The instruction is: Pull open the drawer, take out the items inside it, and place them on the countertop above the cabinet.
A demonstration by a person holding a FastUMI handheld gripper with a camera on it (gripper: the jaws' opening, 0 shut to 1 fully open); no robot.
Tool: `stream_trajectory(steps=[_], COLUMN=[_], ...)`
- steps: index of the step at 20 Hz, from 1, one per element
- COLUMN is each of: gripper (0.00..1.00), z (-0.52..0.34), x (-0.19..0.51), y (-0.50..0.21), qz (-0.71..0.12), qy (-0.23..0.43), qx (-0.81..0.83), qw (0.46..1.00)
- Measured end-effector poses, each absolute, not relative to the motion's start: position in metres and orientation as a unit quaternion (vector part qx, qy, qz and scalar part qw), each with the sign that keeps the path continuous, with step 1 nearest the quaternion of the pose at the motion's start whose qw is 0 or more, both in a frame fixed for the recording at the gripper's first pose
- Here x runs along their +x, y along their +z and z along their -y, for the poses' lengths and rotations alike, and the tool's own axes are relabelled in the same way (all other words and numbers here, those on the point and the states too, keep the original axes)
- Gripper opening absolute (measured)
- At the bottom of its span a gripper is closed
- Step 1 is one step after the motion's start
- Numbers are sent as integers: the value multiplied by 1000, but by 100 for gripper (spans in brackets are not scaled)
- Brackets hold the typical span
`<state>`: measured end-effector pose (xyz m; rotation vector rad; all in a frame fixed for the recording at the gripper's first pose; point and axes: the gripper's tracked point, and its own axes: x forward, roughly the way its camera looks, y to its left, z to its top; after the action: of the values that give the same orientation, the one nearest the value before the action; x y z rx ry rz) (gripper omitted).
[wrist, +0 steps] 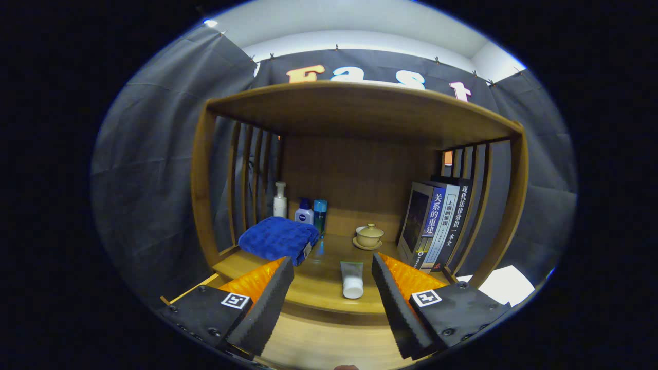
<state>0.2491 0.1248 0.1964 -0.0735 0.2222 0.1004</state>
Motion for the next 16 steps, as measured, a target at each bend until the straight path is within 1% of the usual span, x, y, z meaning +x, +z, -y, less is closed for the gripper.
stream_trajectory(steps=[6,10,16], gripper=[99,99,98], z=[-140,-145,-146], x=[189,158,117], y=[153,130,100], qz=[-94,-75,-75], qy=[46,29,13], qx=[-35,-63,-29], qw=[994,995,997])
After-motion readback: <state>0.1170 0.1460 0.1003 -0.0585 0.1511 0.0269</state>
